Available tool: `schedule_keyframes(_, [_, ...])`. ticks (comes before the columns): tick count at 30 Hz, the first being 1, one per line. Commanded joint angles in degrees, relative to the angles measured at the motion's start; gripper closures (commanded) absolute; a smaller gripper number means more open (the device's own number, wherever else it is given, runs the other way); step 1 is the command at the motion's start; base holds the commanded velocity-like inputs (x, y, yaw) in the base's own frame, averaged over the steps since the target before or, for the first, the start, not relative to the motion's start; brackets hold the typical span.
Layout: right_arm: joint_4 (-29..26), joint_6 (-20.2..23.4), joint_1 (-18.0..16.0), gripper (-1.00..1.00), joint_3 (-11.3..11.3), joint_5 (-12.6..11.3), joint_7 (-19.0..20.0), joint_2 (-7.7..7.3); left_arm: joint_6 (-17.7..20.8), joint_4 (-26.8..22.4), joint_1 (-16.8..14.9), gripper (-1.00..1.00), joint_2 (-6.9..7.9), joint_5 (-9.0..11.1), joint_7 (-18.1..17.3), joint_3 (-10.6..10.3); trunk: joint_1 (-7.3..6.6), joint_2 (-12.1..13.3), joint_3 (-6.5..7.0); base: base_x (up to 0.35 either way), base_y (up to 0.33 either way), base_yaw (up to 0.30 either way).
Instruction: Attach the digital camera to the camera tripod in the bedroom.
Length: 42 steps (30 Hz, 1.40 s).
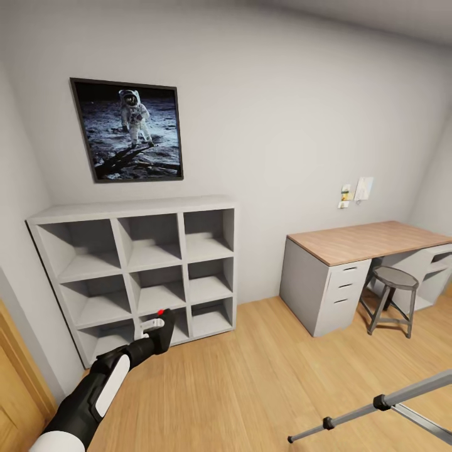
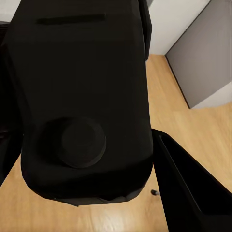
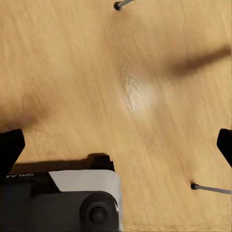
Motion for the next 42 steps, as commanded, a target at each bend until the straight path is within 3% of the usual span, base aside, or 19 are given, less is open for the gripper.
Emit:
schedule_keyframes(1, [5.81, -3.79, -0.05, -1.0, -0.31, 0.51, 0.07, -0.45, 0.24, -0.08, -0.05, 1.0, 0.04, 0.12, -0.13, -0.06, 0.02, -0.1, -0.1, 0.0, 0.0, 0.0])
schedule_keyframes(3, [13.37, -9.31, -0.05, -1.0, -0.27, 0.3, 0.09, -1.7, 0.25, -0.11, -0.05, 1.0, 0.03, 0.12, -0.17, -0.06, 0.02, -0.1, -0.1, 0.0, 0.0, 0.0])
schedule_keyframes(7, [19.66, -15.82, -0.35, -1.0, -0.28, 0.07, 0.22, -3.46, 0.24, -0.12, -0.05, 1.0, 0.0, 0.12, -0.2, -0.08, 0.02, -0.1, -0.1, 0.0, 0.0, 0.0])
schedule_keyframes(11, [21.42, -18.83, 0.01, -1.0, -0.35, -0.07, 0.43, -4.41, 0.25, -0.13, -0.05, 1.0, -0.06, 0.13, -0.21, -0.1, 0.02, -0.1, -0.1, 0.0, 0.0, 0.0])
schedule_keyframes(15, [22.24, -21.94, 3.46, -1.0, -0.44, -1.03, 0.65, -4.83, 0.25, -0.13, -0.05, 1.0, -0.16, 0.13, -0.06, -0.12, 0.02, -0.1, -0.1, 0.0, 0.0, 0.0])
schedule_keyframes(17, [22.44, -23.79, 5.77, -1.0, -0.45, -2.69, 0.71, -4.81, 0.25, -0.17, -0.05, 1.0, -0.21, 0.13, 0.03, -0.12, 0.02, -0.1, -0.1, 0.0, 0.0, -0.003])
schedule_keyframes(20, [22.53, -25.15, 7.57, -1.0, -0.48, -5.36, 0.75, -4.94, 0.25, -0.2, -0.05, 1.0, -0.27, 0.13, 0.13, -0.12, 0.02, -0.1, -0.1, 0.0, 0.0, -0.068])
schedule_keyframes(21, [22.58, -25.72, 8.42, -1.0, -0.47, -8.09, 0.77, -5.09, 0.29, -0.21, -0.05, 1.0, -0.31, 0.13, 0.18, -0.12, 0.02, -0.1, -0.08, 0.0, 0.0, -0.227])
schedule_keyframes(24, [22.61, -25.79, 8.66, -1.0, -0.4, -9.07, 0.58, -4.85, 0.32, -0.22, -0.05, 1.0, -0.32, 0.13, 0.16, -0.12, 0.02, -0.1, -0.03, 0.0, 0.0, -0.246])
schedule_keyframes(42, [22.59, -25.7, 8.83, -1.0, -0.24, -9.51, 0.32, -4.14, 0.56, -0.35, -0.05, 1.0, -0.33, 0.13, 0.08, -0.74, 0.02, -0.1, 0.18, 0.0, 0.0, -0.281])
